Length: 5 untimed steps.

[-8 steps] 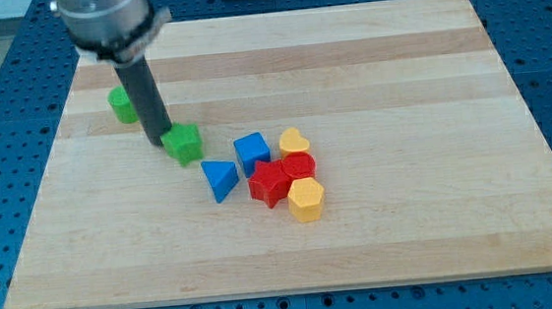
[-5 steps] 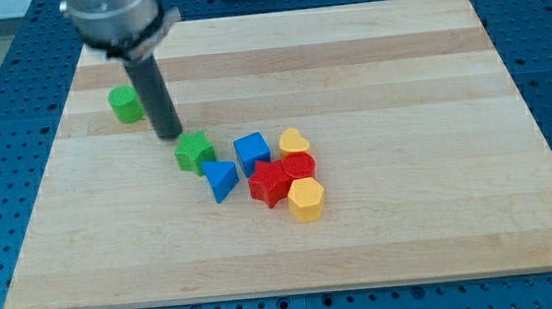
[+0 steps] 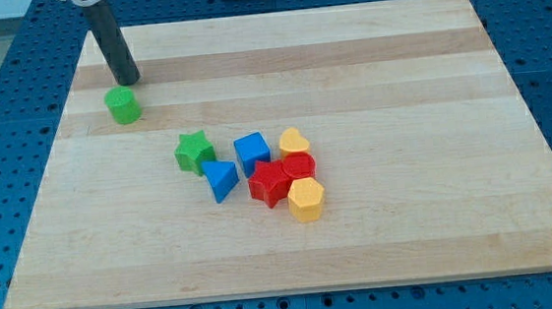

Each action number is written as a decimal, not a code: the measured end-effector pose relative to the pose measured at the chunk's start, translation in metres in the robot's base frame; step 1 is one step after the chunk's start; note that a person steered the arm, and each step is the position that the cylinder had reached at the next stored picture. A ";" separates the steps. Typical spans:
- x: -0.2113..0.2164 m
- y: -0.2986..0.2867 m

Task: Push the green circle downwards

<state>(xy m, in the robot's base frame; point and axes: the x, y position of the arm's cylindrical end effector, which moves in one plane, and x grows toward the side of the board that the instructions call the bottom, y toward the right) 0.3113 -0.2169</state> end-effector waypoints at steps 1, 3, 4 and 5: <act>0.034 0.001; 0.132 0.003; 0.177 0.006; 0.179 0.003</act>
<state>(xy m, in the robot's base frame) 0.4901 -0.2137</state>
